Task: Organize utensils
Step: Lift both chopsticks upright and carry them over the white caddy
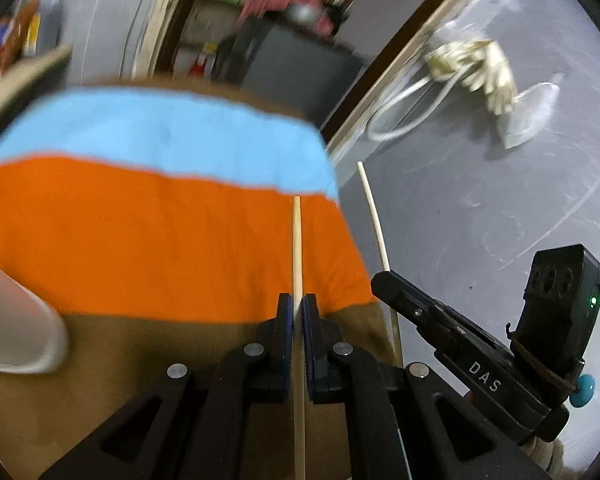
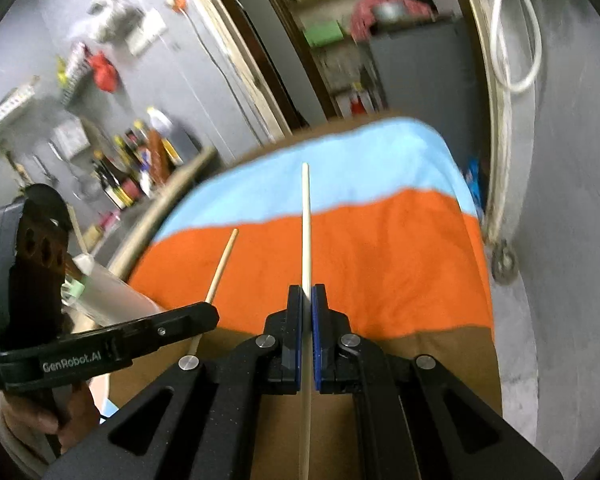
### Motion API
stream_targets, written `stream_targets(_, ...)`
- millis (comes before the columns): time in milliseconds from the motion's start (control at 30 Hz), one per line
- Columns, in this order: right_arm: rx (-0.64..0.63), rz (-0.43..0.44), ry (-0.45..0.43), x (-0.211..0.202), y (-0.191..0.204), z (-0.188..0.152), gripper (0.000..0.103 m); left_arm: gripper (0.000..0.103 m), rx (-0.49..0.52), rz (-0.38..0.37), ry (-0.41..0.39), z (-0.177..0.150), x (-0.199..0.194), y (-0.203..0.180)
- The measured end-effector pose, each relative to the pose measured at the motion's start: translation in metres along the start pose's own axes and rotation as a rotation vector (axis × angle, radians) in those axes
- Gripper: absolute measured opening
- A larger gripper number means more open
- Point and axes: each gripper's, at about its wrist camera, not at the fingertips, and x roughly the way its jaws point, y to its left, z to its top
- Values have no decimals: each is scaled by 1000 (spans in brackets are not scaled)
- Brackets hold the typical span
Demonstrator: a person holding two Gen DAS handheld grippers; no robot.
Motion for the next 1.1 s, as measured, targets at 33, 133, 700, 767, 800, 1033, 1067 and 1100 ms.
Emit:
stream_targets(33,-12,7,-35,-6,6,2,4,5,21,-2,-31,3,-8,-2)
stream_targets(133,-45,18,-143,-27,27,7,4,5,64,0,-108,8,-34,-6)
stream_targets(700,-186,134,-444,-91,160,53,4,5,52,6,-496,44,-193,44)
stream_targets(767,-188,184,-471,-87,178,58,4,5,35,25,-523,47,-207,58)
stream_targets(800,-186,206,-479,-84,184,59,4,5,28,36,-537,49,-213,65)
stream_targets(1033,-153,307,-487,-49,227,61,4,5,-29,99,-620,54,-251,130)
stream_targets(1067,-148,316,-489,-44,230,58,4,5,-43,104,-633,55,-254,139)
stream_targets(1100,-142,327,-490,-38,234,56,4,5,-55,104,-643,55,-257,147)
